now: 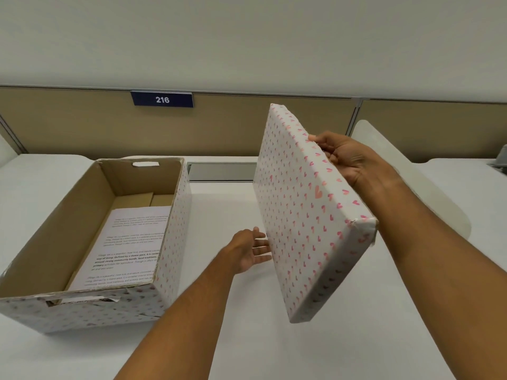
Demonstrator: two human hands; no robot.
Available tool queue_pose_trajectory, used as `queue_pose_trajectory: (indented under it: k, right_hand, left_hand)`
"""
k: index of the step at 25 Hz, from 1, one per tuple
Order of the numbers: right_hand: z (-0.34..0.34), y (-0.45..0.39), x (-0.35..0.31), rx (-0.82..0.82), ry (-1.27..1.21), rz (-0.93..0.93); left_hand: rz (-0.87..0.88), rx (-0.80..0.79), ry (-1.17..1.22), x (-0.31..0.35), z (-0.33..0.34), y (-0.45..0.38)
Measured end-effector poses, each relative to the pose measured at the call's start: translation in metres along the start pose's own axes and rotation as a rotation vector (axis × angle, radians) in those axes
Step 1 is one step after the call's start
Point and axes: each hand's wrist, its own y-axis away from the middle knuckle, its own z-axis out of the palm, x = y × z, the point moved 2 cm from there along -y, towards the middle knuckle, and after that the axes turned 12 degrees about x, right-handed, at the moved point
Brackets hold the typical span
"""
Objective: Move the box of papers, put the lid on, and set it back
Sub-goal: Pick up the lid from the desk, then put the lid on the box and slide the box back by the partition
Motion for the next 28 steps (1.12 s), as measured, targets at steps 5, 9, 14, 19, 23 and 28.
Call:
queue_pose_trajectory:
  k: [5,9,14,19,23,28]
  right_hand:
    - [-0.029,-0.008,-0.005,0.087,0.060,-0.032]
    - [-0.054,-0.019,-0.019,0.268,0.492,-0.204]
    - [-0.054,-0.027,-0.026,0.353,0.705,-0.268]
    - [-0.032,-0.029,-0.012,0.297,0.762,-0.282]
    - [0.006,-0.025,0.007,0.230,0.742,-0.294]
    - [0.062,-0.018,0.033,0.163,0.740,-0.308]
  left_hand:
    - [0.110,0.070,-0.046,0.011,-0.012,0.004]
    - [0.254,0.236,-0.150,0.045,-0.042,0.011]
    - [0.437,0.324,-0.218,0.108,-0.059,0.044]
    - [0.587,0.446,-0.235,0.155,-0.081,0.085]
    - [0.636,0.568,-0.217,0.174,-0.116,0.112]
    - [0.634,0.696,-0.224,0.186,-0.177,0.139]
